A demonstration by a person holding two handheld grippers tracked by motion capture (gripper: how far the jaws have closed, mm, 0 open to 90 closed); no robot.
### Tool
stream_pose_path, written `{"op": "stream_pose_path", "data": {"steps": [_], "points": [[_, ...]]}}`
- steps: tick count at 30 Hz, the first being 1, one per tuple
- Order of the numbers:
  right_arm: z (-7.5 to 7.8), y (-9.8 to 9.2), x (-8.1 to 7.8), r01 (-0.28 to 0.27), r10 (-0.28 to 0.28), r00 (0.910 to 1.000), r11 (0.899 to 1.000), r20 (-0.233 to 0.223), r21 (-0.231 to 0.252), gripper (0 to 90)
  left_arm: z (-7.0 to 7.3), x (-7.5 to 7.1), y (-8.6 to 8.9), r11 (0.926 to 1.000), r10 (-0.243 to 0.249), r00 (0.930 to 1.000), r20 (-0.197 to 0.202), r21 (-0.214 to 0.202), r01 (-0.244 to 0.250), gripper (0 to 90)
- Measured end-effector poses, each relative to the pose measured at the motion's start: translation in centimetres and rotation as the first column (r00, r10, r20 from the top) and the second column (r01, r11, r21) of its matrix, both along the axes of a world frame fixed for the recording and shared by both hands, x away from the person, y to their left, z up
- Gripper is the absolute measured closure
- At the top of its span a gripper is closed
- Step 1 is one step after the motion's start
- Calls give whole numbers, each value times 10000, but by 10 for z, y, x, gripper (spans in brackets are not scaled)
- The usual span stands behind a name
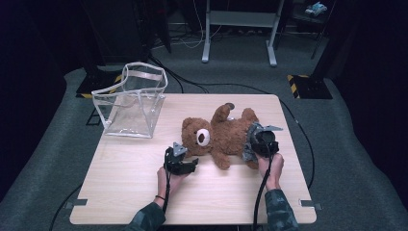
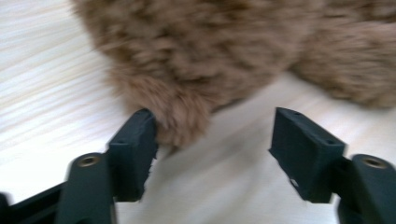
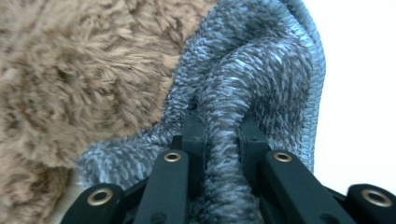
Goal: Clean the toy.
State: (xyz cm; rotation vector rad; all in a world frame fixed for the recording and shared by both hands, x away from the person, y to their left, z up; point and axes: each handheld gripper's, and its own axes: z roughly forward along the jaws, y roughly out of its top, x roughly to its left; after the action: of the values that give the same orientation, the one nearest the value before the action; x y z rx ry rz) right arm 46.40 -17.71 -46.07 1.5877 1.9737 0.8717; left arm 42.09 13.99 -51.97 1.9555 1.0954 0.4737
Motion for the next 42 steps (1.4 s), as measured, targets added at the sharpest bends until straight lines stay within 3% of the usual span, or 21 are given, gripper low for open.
{"op": "stream_pose_path", "data": {"steps": [6,11,16,22,27,29,32,36,42], "points": [[9,-8,-10,23,-24,9998,10000,175,65,775,8,-16,-24,9988,-373,9989,269,-313,381,232],[7,-15,-12,136,-136,9999,9997,-7,216,775,12,-27,-46,9961,-861,9948,537,-132,869,219],[7,-17,-15,140,-141,9999,9995,24,301,774,10,-25,-75,9926,-1205,9921,346,-88,1208,228],[5,-19,-17,127,-131,9999,9985,60,526,774,0,-22,-105,9943,-1030,9945,197,302,1023,241],[5,-20,-18,140,-143,9999,9985,44,528,773,-4,-15,-113,9967,-527,9982,280,628,509,285],[4,-21,-18,110,-113,9999,9982,39,587,774,-5,-14,-116,9967,-229,9991,358,785,201,363],[3,-22,-18,144,-149,9999,9978,64,648,773,-5,-10,-114,9966,-255,9987,434,792,220,508],[5,-27,-20,235,-235,9997,9983,6,533,773,-3,-6,-105,9978,-445,9983,365,508,426,654],[5,-38,-22,485,-484,9988,9981,-33,389,773,7,-4,-94,9980,-623,9964,581,114,617,683]]}}
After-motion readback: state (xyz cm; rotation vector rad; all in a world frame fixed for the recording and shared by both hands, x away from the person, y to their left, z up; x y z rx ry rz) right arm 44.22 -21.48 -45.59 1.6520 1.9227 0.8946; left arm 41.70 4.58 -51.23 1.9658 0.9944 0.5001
